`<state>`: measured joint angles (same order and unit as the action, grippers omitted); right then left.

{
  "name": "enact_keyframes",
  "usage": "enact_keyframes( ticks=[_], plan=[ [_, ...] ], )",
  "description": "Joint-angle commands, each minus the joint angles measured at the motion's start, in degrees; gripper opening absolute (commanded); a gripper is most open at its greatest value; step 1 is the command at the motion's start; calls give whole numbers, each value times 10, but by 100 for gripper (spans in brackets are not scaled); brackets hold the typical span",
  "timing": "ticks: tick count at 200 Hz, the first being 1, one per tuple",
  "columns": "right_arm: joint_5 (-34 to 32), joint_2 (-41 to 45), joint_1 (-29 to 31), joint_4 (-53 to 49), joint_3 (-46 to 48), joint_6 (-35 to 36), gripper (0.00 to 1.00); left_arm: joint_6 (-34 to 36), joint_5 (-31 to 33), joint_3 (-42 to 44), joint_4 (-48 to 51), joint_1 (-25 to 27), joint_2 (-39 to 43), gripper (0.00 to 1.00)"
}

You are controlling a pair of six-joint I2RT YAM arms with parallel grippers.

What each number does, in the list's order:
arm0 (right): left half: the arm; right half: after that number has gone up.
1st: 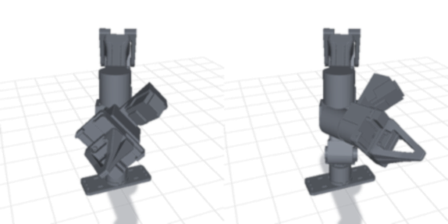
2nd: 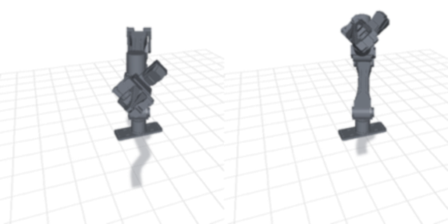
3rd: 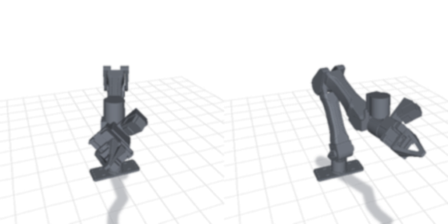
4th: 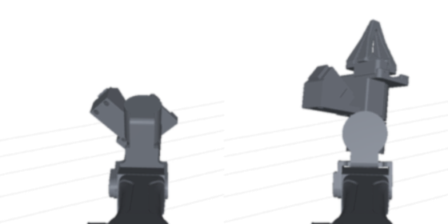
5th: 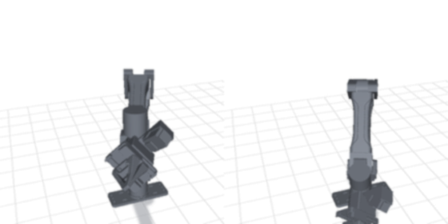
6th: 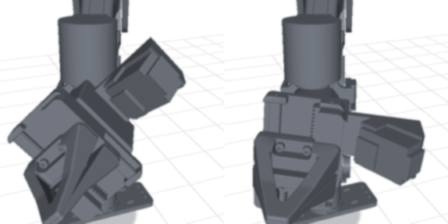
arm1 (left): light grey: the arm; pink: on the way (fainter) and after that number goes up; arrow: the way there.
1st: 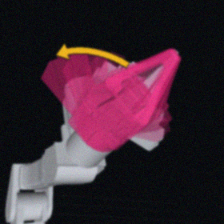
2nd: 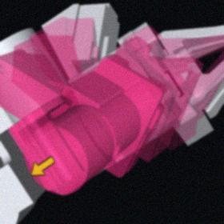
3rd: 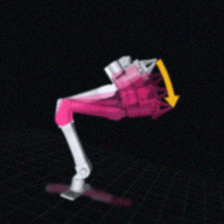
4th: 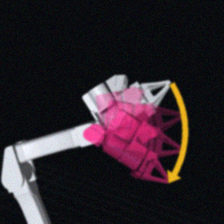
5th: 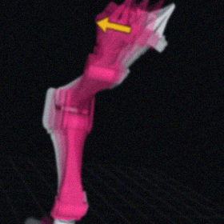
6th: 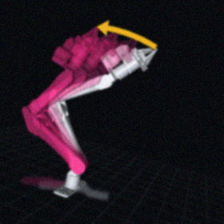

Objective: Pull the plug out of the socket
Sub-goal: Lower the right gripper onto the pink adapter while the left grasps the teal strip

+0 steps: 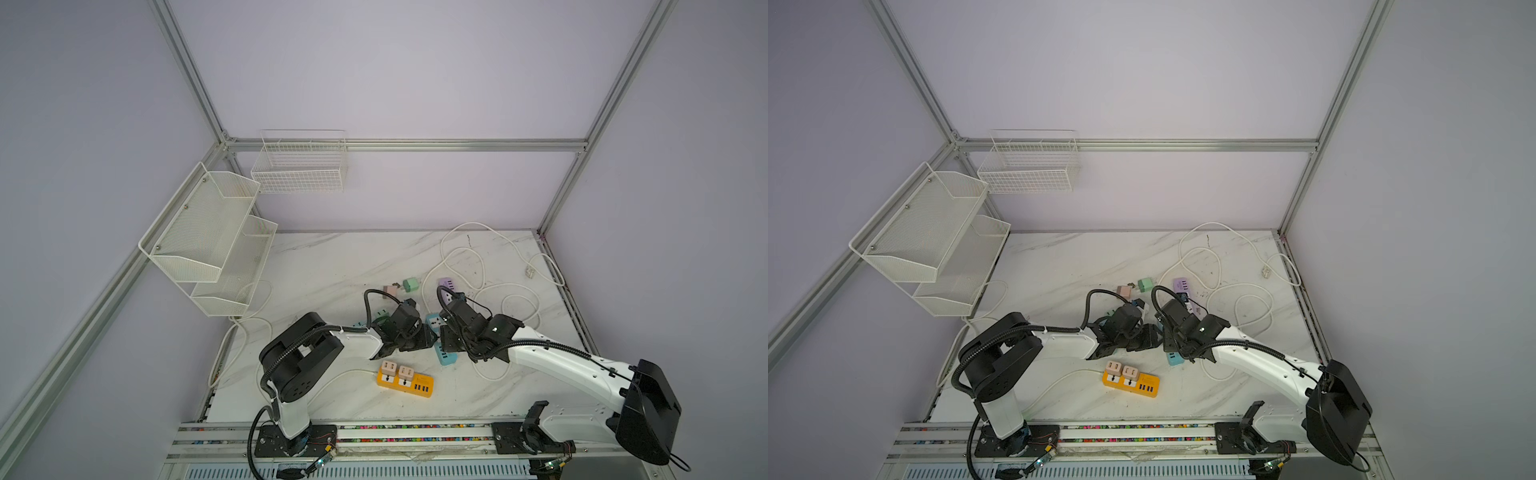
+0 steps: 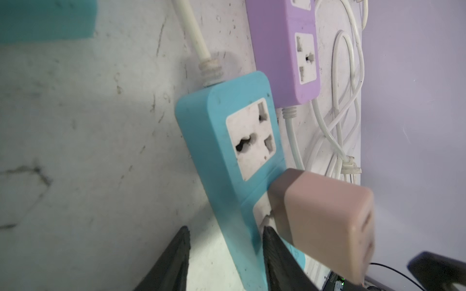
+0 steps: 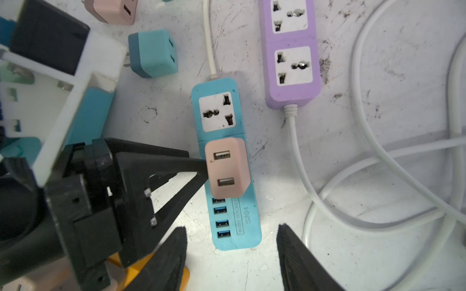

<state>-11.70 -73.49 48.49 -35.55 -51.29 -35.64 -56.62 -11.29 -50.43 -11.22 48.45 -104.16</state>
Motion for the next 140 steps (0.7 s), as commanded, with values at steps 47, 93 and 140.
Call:
enact_keyframes(
  ticks=[47,93,140],
  plan=[
    [-34,-10,2,32,10,-11,53,-11,5,-55,-36,-1,-23,41],
    [-48,-40,-1,43,10,0,49,-15,0,-65,-43,-1,-42,37],
    [-40,-47,-21,61,13,11,49,-20,-1,-63,-52,-1,-52,34]
  ],
)
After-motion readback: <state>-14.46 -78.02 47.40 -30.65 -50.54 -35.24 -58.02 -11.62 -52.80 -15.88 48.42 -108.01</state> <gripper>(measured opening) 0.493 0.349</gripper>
